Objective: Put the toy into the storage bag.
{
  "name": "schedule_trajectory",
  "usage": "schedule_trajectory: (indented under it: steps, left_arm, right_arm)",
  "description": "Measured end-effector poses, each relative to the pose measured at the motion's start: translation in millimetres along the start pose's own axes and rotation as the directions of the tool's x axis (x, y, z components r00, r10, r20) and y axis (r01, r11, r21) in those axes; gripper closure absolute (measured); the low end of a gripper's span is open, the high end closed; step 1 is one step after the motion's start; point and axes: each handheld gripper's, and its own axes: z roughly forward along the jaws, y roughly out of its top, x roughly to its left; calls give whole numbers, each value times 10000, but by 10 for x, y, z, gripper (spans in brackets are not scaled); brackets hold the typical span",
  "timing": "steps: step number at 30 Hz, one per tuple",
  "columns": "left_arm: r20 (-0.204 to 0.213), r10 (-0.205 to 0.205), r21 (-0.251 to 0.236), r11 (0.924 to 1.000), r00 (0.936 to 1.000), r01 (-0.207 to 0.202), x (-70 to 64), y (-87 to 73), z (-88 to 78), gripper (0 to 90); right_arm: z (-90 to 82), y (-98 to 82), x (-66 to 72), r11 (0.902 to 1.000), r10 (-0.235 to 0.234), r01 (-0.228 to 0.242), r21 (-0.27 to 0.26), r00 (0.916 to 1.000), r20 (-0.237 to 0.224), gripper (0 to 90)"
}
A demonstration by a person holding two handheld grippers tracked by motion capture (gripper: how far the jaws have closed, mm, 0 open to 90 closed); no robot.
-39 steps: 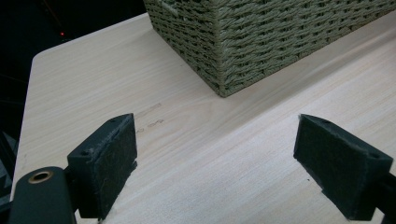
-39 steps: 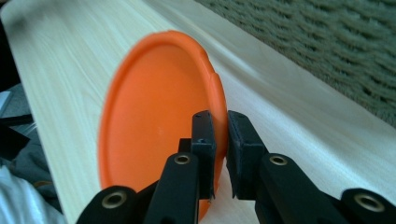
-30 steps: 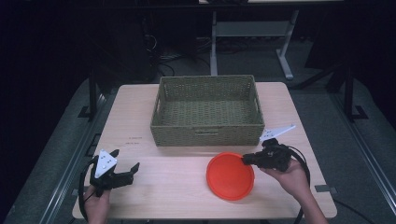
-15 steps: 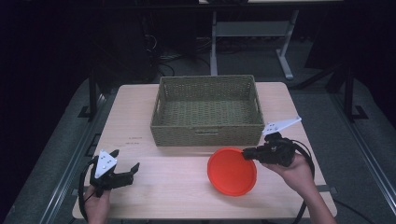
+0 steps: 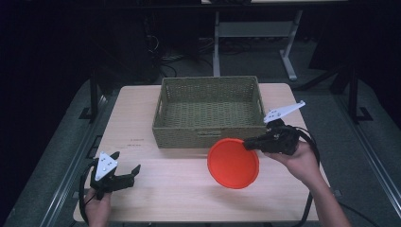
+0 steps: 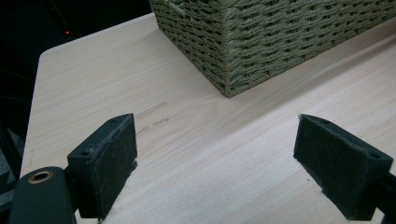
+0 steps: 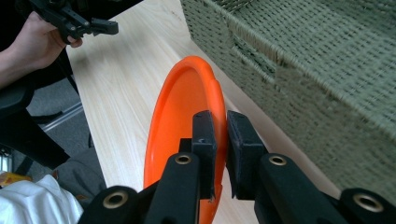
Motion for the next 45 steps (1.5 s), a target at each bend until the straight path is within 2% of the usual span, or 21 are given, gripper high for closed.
schedule_trajectory:
  steps: [13, 19, 45]
  left_arm:
    - [15, 4, 20, 10000, 10000, -4, 2, -2, -4, 128]
    - [-8, -9, -5, 10000, 10000, 9, 5, 1, -3, 128]
    - [-1, -34, -41, 10000, 10000, 34, 18, -4, -7, 128]
  right_arm:
    - [-185, 368, 11, 9990, -165, 159, 418, 9998, 142, 823]
    - [-219, 476, -11, 9992, -140, 137, 366, 9999, 79, 823]
    - [-248, 741, -79, 9992, -113, 107, 374, 9998, 158, 822]
